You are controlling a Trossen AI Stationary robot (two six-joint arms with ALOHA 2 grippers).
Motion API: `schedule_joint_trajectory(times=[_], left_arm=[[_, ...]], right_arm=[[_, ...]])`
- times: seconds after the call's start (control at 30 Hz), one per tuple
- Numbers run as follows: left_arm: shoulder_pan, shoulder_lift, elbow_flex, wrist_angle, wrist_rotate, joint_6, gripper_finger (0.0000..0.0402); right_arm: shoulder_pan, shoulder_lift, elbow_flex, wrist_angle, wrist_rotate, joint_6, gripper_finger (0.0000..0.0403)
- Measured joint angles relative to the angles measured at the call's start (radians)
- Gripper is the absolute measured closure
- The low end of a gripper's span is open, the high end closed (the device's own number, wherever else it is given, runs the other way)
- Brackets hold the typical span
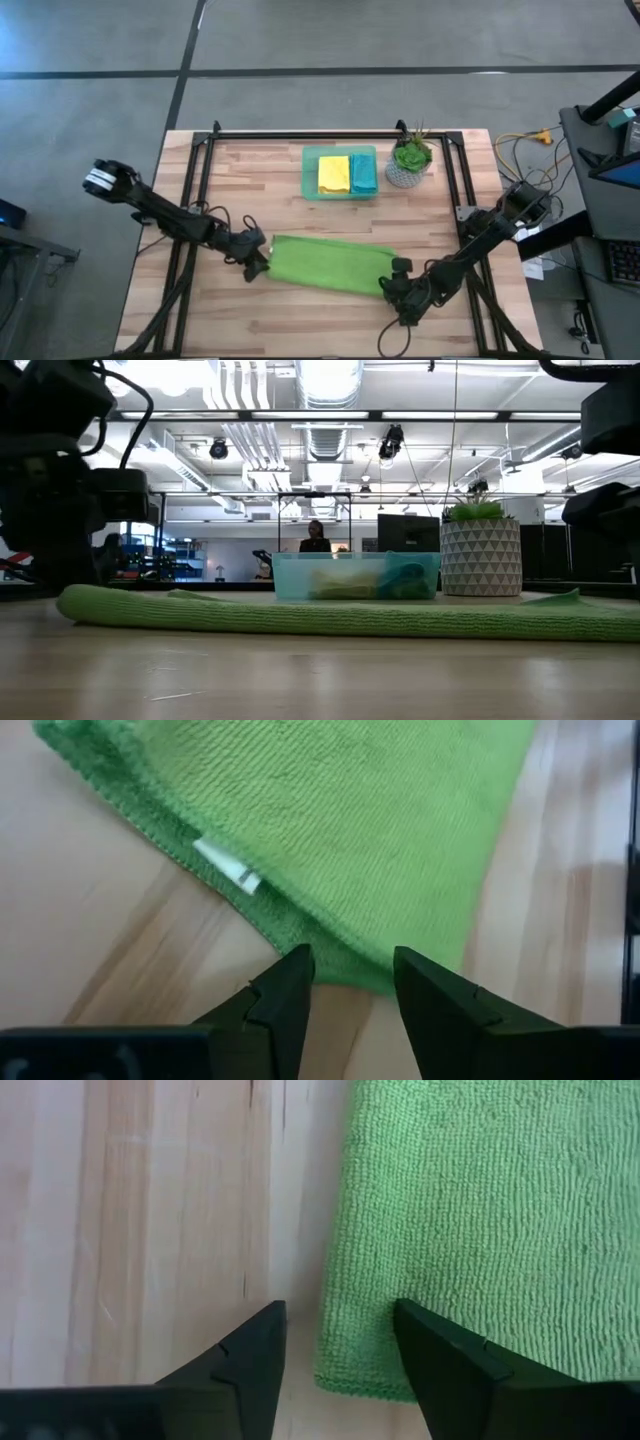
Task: Fold microfiber towels
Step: Fold the green microfiber cloth
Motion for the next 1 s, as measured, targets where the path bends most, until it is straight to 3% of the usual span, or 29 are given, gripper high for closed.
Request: schedule_joint_trajectory(times=[0.43,0.57,0.77,1.0], left_arm=[[0.0,-0.273,-0.121,-0.052,-0.02,0.0,0.0224],[-0.015,-0.297,-0.049,0.022,-0.026,0.213,0.0221],[-0.03,-0.19,0.091,-0.047,-0.034,0.593,0.0221],[-0.052,0.06,0.221,-0.062,0.028,0.747,0.0221]], right_arm=[[0.0,0.0,-0.001,0.001,0.002,0.048,0.0241],[0.0,0.0,-0.002,0.004,0.003,0.049,0.0241],[-0.002,0.001,-0.002,0.009,0.003,0.049,0.0243],[-0.002,0.0,-0.002,0.015,0.002,0.092,0.0241]])
